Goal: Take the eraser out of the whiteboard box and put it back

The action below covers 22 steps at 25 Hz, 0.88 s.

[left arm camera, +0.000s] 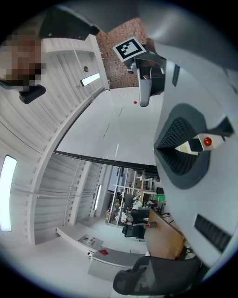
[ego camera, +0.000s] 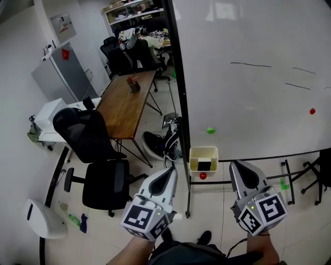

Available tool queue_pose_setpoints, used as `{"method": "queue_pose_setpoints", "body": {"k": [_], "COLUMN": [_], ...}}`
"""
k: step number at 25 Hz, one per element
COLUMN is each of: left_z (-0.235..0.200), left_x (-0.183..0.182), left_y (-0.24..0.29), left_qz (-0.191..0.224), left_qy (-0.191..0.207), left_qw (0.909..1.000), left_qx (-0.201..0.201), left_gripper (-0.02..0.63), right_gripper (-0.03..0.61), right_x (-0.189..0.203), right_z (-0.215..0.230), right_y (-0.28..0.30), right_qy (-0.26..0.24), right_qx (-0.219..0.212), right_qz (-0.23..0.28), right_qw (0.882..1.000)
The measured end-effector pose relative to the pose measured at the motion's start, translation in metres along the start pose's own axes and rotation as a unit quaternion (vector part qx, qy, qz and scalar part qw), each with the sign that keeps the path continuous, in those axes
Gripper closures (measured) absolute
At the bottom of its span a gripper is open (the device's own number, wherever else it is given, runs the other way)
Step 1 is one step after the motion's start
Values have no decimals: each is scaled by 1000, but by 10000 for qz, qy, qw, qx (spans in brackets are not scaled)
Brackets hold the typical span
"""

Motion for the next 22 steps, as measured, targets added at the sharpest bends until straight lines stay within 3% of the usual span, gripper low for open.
{"method": "queue_pose_setpoints", "body": {"k": [8, 18, 22], "left_z": [26, 6, 12], "left_x": [5, 19, 25], "left_y": [-37, -144, -169], "left_qz": [-35, 187, 213], "left_qy": [-50, -306, -416], "left_qw": [9999, 9993, 9983], "left_qx": [-127, 108, 359], "left_gripper": [586, 586, 586], "right_gripper": [566, 566, 566], "right_x": [10, 43, 57], "right_z": [-12, -114, -136], "right_y": [-29, -71, -92], "right_qy": [-11, -180, -111], "right_qx": [-135, 269, 462], "right_qz": [-75, -132, -188], "right_qw": [9999, 9994, 9987]}}
Point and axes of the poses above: the fingertips, and each gripper's own axes: y forward along the fingers, z to its right, x out of its underside, the point moved 1 cm from there along -y, backward along the fingers, and after that the axes turned 15 degrees about y, right-handed, at the moved point
